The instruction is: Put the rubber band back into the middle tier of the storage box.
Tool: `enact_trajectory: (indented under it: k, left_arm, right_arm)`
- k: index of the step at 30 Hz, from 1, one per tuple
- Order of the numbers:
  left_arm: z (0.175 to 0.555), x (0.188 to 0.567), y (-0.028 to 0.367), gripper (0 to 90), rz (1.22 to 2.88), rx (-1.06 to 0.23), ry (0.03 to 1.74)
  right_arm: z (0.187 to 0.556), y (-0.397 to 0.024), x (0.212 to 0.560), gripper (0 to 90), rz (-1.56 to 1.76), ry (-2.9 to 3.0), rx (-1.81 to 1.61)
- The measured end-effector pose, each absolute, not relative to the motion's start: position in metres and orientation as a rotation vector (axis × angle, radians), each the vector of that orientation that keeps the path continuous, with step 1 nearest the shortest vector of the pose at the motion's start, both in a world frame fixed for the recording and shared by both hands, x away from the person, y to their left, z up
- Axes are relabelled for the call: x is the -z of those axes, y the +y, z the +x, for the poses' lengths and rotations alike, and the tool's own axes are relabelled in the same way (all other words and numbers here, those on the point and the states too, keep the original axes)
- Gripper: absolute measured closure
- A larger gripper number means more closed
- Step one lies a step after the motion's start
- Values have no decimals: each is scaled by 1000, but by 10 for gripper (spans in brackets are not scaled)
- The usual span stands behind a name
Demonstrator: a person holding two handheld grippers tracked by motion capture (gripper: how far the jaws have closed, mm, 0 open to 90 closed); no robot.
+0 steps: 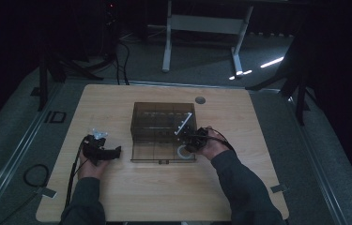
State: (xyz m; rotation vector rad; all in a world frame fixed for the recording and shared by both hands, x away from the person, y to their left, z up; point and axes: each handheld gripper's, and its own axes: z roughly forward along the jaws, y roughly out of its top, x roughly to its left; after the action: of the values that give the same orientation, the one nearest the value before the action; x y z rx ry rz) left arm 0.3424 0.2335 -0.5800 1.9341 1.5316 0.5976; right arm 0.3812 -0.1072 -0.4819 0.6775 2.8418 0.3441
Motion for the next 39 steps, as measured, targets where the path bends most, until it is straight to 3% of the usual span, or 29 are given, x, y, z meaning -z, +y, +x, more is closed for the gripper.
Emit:
enact_trajectory:
  k: [24,39]
  left_arm:
    - [342,580,233,36,1934,-598,1531]
    - [342,580,233,35,1934,-598,1531]
  right_arm:
    - [379,-105,489,808,655,2851,-271]
    - [377,-106,484,749,637,2834,-296]
